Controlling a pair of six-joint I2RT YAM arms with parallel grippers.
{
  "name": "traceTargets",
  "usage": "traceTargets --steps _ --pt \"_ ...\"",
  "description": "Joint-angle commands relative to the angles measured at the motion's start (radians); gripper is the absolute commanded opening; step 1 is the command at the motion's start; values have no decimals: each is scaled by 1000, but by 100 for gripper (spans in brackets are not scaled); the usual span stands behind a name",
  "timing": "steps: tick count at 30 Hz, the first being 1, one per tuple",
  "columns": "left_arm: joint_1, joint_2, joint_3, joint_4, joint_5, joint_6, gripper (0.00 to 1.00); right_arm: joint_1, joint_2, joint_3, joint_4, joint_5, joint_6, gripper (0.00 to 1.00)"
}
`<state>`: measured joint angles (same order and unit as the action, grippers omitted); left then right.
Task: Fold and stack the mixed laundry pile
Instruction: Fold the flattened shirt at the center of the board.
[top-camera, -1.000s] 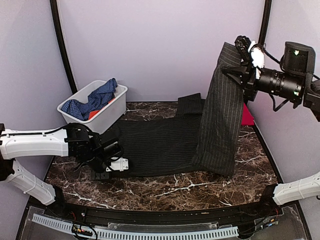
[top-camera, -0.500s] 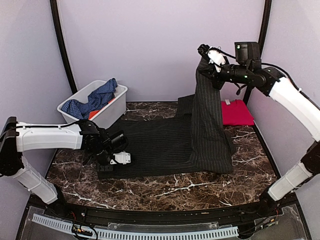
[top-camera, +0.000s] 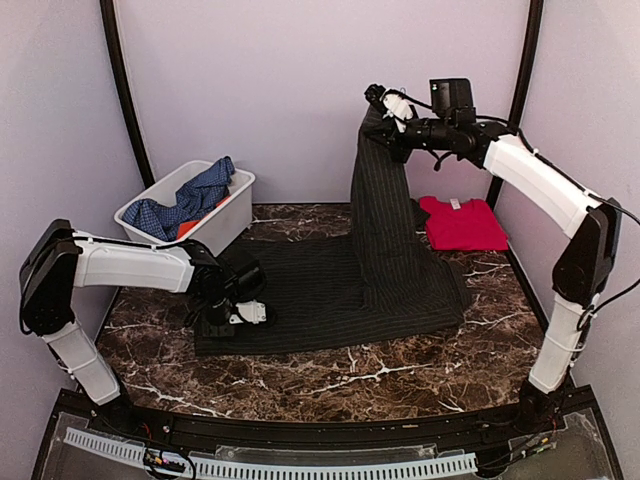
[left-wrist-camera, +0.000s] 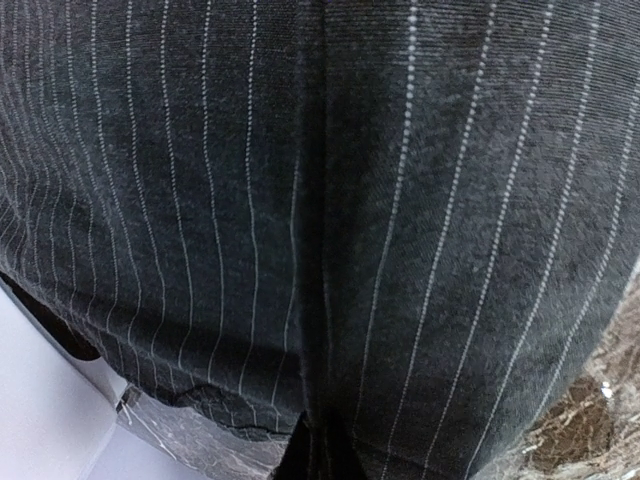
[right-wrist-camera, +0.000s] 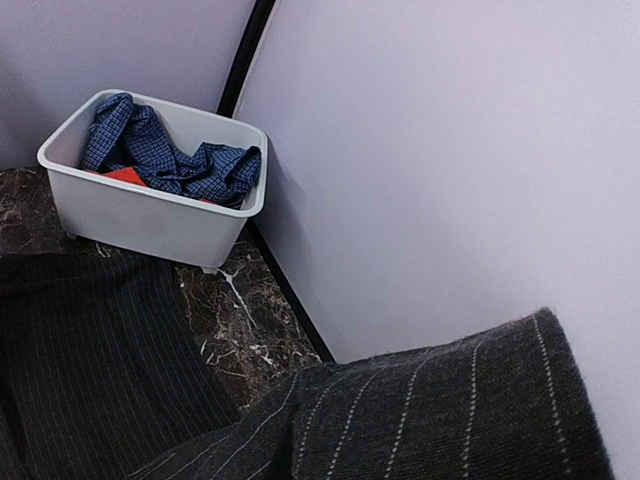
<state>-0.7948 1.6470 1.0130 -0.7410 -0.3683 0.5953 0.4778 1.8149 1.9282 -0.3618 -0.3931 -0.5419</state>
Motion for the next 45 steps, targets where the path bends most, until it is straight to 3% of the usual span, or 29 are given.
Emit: traceTargets --steps 1,8,14,17,22,27,33,37,45 --pt "19 52 21 42 -49 -5 2 -2 59 53 22 -51 3 0" --pt "37 106 4 104 -88 -6 5 -2 93 32 23 -13 -10 0" --pt "39 103 38 110 -162 -62 31 -1 60 11 -19 29 8 0" --pt "40 22 83 112 -131 -114 42 0 17 -30 -12 24 48 0" --pt "39 -129 97 216 -87 -199 71 4 21 -60 -5 -12 144 0" --pt "50 -224 131 260 -89 -360 84 45 109 -26 15 -10 180 0" --pt "122 -279 180 248 -34 -573 88 106 262 220 -80 44 170 0" --pt "209 -306 201 224 98 -713 89 146 347 382 -189 142 184 0" --pt "283 -310 218 197 155 -822 89 270 413 351 -257 295 306 0"
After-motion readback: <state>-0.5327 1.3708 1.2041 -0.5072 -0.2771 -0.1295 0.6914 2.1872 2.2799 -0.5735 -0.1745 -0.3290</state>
